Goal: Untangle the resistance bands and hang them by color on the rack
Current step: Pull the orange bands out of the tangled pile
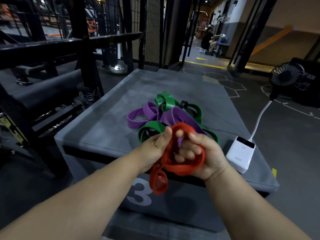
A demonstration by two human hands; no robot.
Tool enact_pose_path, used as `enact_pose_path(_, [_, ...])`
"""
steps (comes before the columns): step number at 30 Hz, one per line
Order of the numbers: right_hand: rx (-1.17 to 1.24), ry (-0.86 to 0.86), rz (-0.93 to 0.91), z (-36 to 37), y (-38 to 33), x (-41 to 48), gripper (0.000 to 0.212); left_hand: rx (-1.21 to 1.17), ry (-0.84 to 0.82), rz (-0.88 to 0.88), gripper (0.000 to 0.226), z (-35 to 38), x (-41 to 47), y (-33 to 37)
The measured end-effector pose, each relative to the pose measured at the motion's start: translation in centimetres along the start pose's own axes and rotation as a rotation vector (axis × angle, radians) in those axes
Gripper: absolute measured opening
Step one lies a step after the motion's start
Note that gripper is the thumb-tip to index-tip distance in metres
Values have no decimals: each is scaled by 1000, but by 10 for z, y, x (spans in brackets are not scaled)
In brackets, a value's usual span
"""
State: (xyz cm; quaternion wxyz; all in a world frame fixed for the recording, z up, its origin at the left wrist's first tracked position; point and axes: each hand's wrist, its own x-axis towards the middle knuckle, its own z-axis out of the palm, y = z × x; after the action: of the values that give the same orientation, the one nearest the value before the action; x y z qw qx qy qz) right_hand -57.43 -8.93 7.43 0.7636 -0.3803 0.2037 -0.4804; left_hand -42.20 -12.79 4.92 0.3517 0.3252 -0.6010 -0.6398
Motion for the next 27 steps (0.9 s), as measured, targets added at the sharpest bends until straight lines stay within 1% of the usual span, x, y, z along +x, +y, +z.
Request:
enact_pose_path(2, [104, 101, -101, 3, -5, -1, 38, -1, -22, -27, 76, 4, -1, -1])
enact_pose_path(5, [234, 192, -217, -1, -15, -2, 43, 86, -142, -15, 74, 5, -2, -2])
enact_pose_path(6, [268, 215, -229, -3, -19, -1, 45, 99, -186, -15, 67, 6, -4, -1])
enact_pose_path(8, [372, 201, -236, -9, -29, -2, 45, 159, -229, -38, 41, 5, -6, 1])
enact_pose_path(9, [438, 169, -239, -14, -32, -2, 41, 208, -229, -60, 28, 5, -6, 1])
enact_pose_path(10, [472, 149, -247, -18, -35, -3, 34, 269, -219, -83, 22, 4, -4, -1])
enact_pose_path(12, [438, 155, -240, -28, -40, -5, 24, 366, -182, -116, 19, 0, -3, -6])
enact_pose_path(13, [430, 132, -203, -35, -42, -7, 22, 379, -164, -131, 17, -3, -2, -8])
enact_pose_path(14, [439, 88, -146, -40, -43, -8, 25, 381, -146, -140, 16, -6, -1, -9])
enact_pose_path(16, [433, 34, -24, -45, -46, -10, 38, 367, -96, -142, 13, -12, 1, -9])
enact_pose_path(18, [391, 42, 23, -47, -49, -11, 47, 325, -44, -162, 12, -18, 3, -7])
enact_pose_path(20, [368, 36, 28, -45, -52, -13, 49, 317, -19, -185, 9, -24, 4, -6])
enact_pose_path(23, [397, 0, 15, -47, -57, -16, 48, 424, -19, -214, 11, -31, 3, -4])
enact_pose_path(26, [465, -49, -30, -49, -56, -15, 46, 564, -57, -266, 15, -34, 2, -5])
enact_pose_path(27, [470, -34, -59, -48, -56, -15, 45, 602, -72, -282, 17, -34, 2, -5])
